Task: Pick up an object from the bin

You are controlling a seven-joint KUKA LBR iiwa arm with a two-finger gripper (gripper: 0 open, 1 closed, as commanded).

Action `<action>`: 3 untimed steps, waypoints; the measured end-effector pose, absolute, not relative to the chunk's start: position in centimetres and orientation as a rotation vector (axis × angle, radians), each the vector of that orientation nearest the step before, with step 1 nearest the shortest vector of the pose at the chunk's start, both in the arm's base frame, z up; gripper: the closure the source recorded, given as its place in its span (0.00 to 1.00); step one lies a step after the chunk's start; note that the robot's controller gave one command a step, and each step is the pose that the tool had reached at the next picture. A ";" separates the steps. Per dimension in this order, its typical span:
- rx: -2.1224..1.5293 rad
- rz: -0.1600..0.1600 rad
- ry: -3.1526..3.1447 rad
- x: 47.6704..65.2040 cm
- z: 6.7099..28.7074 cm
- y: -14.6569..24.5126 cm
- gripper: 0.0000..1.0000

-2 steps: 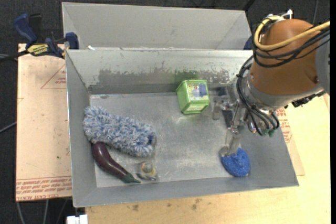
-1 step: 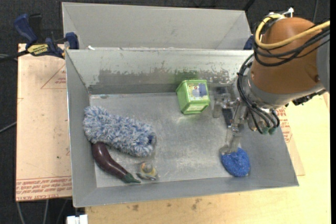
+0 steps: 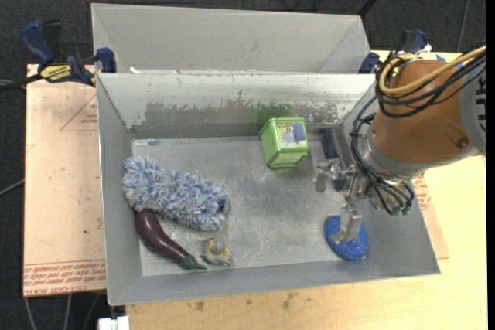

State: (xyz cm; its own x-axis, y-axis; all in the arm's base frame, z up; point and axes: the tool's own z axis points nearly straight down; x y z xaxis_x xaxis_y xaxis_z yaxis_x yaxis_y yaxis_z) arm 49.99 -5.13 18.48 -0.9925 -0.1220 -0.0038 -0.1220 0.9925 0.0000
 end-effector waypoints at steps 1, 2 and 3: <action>0.048 0.002 3.142 49.2 16.5 -9.3 0.00; -0.045 0.000 3.142 49.0 15.2 -11.8 0.00; -0.183 0.002 3.135 48.5 10.8 -12.7 0.00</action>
Offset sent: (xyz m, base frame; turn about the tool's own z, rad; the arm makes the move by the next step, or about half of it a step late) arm -0.0127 -0.0889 -0.0434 -0.1466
